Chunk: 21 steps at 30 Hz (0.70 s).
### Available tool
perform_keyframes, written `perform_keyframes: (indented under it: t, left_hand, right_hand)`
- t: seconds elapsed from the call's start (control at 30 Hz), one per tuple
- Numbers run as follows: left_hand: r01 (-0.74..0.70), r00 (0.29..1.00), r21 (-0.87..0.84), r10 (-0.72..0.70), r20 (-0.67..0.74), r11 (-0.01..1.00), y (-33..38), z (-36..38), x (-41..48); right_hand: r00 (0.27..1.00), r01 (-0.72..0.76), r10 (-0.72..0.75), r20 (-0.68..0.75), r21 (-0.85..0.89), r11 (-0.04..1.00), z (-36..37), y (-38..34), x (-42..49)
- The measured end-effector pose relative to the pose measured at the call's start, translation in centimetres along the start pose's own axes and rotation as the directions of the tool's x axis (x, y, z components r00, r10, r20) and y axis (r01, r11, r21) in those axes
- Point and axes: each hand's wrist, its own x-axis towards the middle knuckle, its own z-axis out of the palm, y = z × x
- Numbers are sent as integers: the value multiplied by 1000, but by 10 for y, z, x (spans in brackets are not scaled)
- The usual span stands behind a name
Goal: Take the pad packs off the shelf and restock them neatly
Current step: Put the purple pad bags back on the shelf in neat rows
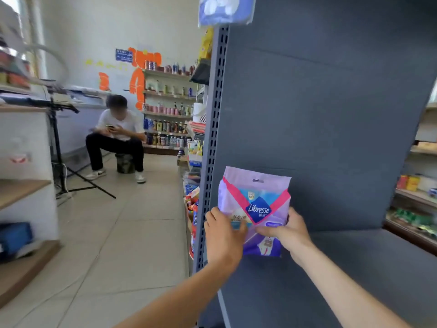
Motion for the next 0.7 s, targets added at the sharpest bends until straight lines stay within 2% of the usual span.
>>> perform_keyframes:
  t: [0.27,0.43,0.53,0.6,0.7]
  left_hand:
    - [10,1000,65,-11,24,998,-52,26,21]
    - [-7,998,97,1,62,995,-60,25,27]
    - [-85,996,235,81,29,968,-56,18,19]
    - [-202,978,376,205,32,904,-54,7,5]
    - [-414,899,582,417,137,700,-57,-7,-16]
  right_hand:
    - [997,50,-56,-48,-116,992,36,35,32]
    - [993,82,-95,-73,-168,982,37,37,27]
    - [991,74,-96,-90,-220,973,37,33,19]
    - [988,69,-103,-112,-274,959,37,29,13]
    - [987,50,-110,-119,-422,905,38,26,-3]
